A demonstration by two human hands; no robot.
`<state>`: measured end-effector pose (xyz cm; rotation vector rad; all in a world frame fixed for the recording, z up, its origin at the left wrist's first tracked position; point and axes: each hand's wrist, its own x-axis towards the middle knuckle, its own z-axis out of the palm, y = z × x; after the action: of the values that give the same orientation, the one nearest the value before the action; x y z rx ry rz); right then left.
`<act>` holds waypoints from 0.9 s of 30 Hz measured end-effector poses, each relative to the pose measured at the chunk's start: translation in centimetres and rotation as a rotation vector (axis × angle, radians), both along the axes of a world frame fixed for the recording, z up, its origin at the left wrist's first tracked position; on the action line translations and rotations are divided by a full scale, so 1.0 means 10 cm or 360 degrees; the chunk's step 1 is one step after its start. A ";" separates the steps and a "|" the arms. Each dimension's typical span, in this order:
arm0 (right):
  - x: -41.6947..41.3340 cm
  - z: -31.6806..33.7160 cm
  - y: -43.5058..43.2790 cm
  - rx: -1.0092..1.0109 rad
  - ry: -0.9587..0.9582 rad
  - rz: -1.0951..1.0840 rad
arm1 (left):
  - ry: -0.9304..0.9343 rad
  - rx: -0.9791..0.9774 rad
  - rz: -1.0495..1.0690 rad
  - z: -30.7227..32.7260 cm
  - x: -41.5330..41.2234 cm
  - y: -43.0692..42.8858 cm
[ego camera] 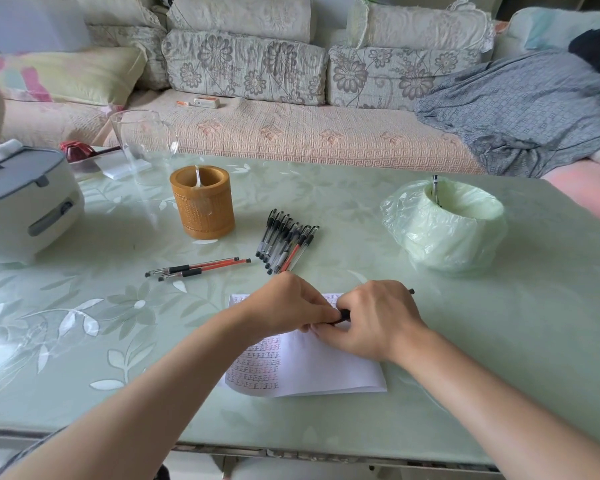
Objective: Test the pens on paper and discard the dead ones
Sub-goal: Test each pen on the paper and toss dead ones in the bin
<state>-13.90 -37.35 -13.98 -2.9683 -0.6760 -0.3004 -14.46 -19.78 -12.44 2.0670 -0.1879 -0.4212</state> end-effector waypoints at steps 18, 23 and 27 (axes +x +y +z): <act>0.28 0.01 0.11 0.0578 0.0372 0.0082 | -0.0638 0.0338 0.0456 -0.01 0.39 0.42; 0.34 0.09 0.21 0.0588 0.0481 -0.0123 | -0.0742 0.0467 0.0428 -0.08 0.42 0.50; 0.55 0.10 0.29 0.0693 0.0458 -0.0476 | -0.0898 0.0860 0.0476 -0.14 0.44 0.77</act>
<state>-8.45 -34.43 -12.99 -2.6044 -0.1115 -0.0263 -10.02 -12.06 -13.82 2.6567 -0.0987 0.3454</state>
